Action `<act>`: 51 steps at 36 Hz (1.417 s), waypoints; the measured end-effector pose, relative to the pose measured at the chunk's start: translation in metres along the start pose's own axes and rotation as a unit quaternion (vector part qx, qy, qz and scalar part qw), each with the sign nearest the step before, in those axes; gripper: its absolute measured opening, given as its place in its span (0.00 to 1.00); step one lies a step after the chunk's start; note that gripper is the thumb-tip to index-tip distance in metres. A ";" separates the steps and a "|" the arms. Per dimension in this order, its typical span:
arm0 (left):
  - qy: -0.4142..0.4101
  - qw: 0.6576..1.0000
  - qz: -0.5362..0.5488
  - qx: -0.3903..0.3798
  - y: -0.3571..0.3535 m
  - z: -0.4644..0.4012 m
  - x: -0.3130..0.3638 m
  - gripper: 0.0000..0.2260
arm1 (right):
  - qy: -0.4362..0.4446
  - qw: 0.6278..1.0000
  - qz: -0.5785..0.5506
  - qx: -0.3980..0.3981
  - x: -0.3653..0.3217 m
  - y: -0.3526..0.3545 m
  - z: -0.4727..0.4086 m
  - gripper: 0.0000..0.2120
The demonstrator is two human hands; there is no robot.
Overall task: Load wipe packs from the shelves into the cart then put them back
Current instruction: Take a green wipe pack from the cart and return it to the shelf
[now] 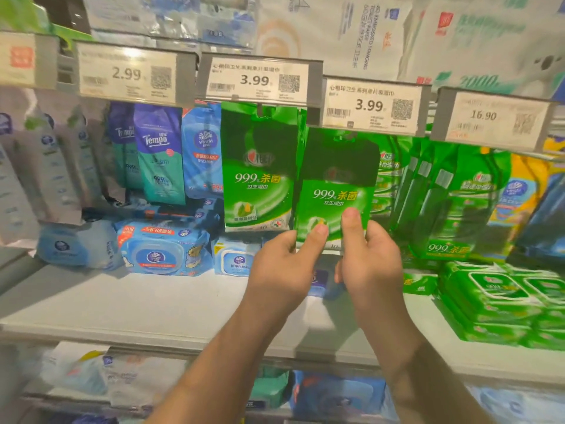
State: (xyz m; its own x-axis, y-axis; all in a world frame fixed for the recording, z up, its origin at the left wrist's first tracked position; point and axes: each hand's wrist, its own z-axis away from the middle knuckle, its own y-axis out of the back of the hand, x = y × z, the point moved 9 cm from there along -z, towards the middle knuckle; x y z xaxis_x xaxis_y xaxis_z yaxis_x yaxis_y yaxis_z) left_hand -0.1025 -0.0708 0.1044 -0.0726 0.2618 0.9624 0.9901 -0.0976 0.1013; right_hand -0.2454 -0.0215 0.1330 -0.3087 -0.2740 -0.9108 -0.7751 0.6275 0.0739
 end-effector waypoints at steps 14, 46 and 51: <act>0.101 0.983 -0.149 0.031 0.022 0.056 -0.056 0.23 | -0.130 0.972 0.109 -0.162 0.084 0.008 0.047 0.05; 0.262 0.846 -0.405 0.225 0.353 0.358 -0.050 0.34 | 0.171 0.702 0.418 -0.550 -0.036 -0.214 0.360 0.30; 0.319 0.818 -0.394 0.271 0.435 0.446 -0.065 0.44 | 0.198 0.682 0.390 -0.586 -0.069 -0.262 0.457 0.25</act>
State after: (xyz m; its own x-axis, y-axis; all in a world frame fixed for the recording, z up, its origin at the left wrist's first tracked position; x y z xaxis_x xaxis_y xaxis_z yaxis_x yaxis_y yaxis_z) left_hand 0.3864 0.2981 -0.0262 -0.5914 -0.5333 0.6049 0.4997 0.3463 0.7939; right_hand 0.2306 0.1662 -0.0090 -0.8241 -0.5107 -0.2449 -0.1266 -0.2554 0.9585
